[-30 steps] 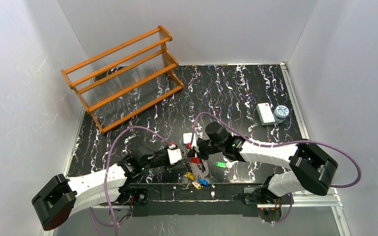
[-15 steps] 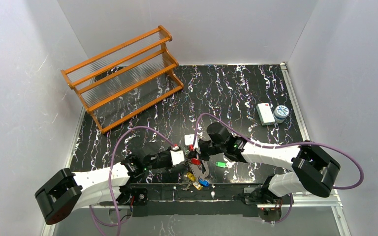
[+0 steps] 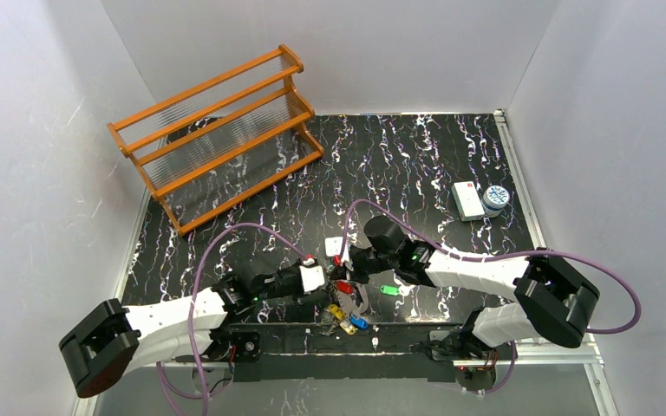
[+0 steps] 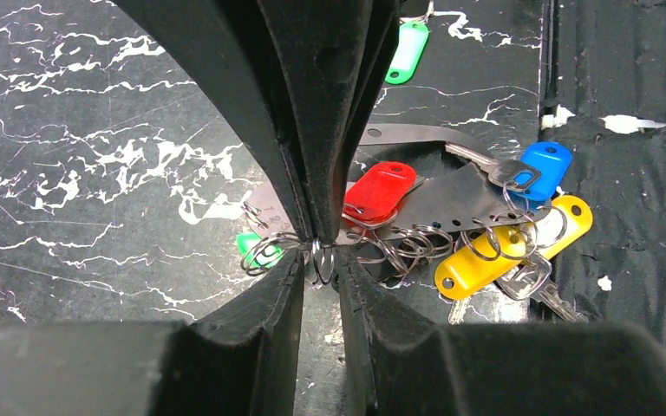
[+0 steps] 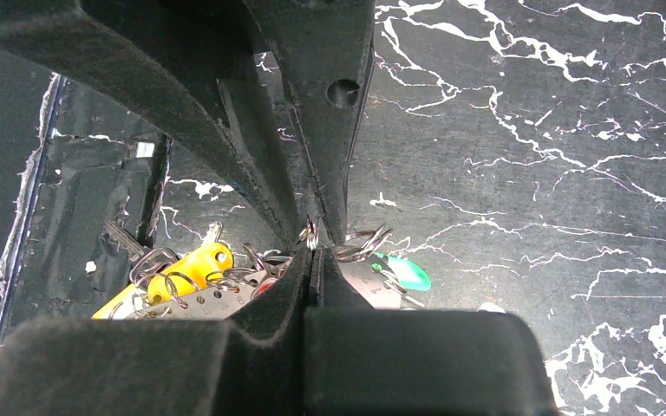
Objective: Put the keys on the keyring
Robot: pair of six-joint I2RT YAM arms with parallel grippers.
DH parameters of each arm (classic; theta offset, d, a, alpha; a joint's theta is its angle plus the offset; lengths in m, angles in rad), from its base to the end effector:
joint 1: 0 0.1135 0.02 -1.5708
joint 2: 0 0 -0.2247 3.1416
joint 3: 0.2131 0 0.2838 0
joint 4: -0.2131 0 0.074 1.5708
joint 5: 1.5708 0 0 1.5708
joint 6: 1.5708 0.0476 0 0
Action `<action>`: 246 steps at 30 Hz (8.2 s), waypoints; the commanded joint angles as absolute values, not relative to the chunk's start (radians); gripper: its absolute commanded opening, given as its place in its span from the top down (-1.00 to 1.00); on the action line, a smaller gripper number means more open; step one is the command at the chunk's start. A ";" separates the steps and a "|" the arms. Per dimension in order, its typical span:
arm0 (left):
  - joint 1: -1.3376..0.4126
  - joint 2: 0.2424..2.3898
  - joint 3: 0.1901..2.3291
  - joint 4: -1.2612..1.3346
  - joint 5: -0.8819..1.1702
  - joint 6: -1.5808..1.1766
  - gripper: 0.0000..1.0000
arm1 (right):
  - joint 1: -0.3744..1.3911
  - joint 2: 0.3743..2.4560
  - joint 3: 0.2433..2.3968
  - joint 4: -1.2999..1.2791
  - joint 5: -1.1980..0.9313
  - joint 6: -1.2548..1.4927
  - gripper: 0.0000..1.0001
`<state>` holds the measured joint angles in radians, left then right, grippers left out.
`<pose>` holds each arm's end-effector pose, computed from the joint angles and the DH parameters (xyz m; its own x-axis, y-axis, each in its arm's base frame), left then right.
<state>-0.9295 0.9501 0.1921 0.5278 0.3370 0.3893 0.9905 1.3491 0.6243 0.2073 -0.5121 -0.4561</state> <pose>0.1356 -0.2080 0.1221 0.2338 0.2855 -0.9294 0.9297 0.2143 0.2997 0.1551 0.2791 0.1366 0.1804 -0.4251 -0.8870 -0.9836 -0.0729 -0.1651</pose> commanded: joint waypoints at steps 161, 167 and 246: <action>-0.943 0.672 0.427 0.006 0.141 0.439 0.53 | 1.017 1.416 0.832 -0.041 -0.553 -0.544 0.97; -0.943 0.709 0.430 0.008 0.136 0.445 0.76 | 1.017 1.411 0.828 -0.040 -0.559 -0.547 0.97; -0.943 0.560 0.003 0.893 0.208 0.191 1.00 | 0.843 1.289 0.708 0.361 -0.709 0.107 0.52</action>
